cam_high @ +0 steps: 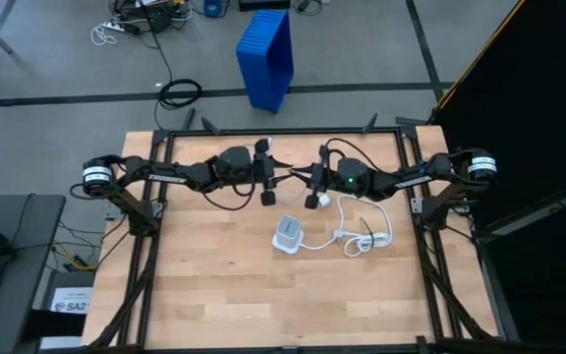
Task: Plug in charger
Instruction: Insert the white charger cable into the white charger adapter
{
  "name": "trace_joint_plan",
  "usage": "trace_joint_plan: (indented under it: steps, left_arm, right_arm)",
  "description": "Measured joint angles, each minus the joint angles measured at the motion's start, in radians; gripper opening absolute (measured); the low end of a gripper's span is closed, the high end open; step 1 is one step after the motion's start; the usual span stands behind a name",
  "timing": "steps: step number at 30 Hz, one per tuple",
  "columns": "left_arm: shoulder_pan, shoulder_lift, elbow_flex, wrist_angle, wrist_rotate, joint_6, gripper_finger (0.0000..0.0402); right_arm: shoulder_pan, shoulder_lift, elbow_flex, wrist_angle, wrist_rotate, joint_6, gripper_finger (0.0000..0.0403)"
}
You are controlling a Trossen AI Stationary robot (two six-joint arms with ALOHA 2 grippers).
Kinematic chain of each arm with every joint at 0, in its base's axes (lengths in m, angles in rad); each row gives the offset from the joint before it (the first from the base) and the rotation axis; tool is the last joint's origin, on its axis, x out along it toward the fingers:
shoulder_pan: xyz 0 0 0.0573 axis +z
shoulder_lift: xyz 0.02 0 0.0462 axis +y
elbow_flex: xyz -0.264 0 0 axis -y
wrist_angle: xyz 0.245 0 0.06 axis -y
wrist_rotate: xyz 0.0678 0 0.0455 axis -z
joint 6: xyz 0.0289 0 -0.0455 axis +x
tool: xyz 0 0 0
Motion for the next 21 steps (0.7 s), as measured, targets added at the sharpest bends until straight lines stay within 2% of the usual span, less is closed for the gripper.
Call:
trace_joint_plan:
  steps: [6, 14, 21]
  left_arm:
    - [-0.002, 0.0, 0.0, -0.032, 0.0, 0.042, 0.0094]
    - [-0.002, 0.0, 0.0, -0.065, -0.005, 0.045, 0.001]
    - [-0.002, 0.0, 0.0, -0.035, -0.012, 0.045, 0.0011]
  right_arm:
    - [0.002, 0.0, 0.0, -0.003, -0.004, 0.0, 0.0]
    - [0.003, 0.0, -0.001, -0.024, -0.004, 0.003, 0.0]
    - [0.003, 0.0, -0.002, -0.022, 0.002, 0.025, 0.0001]
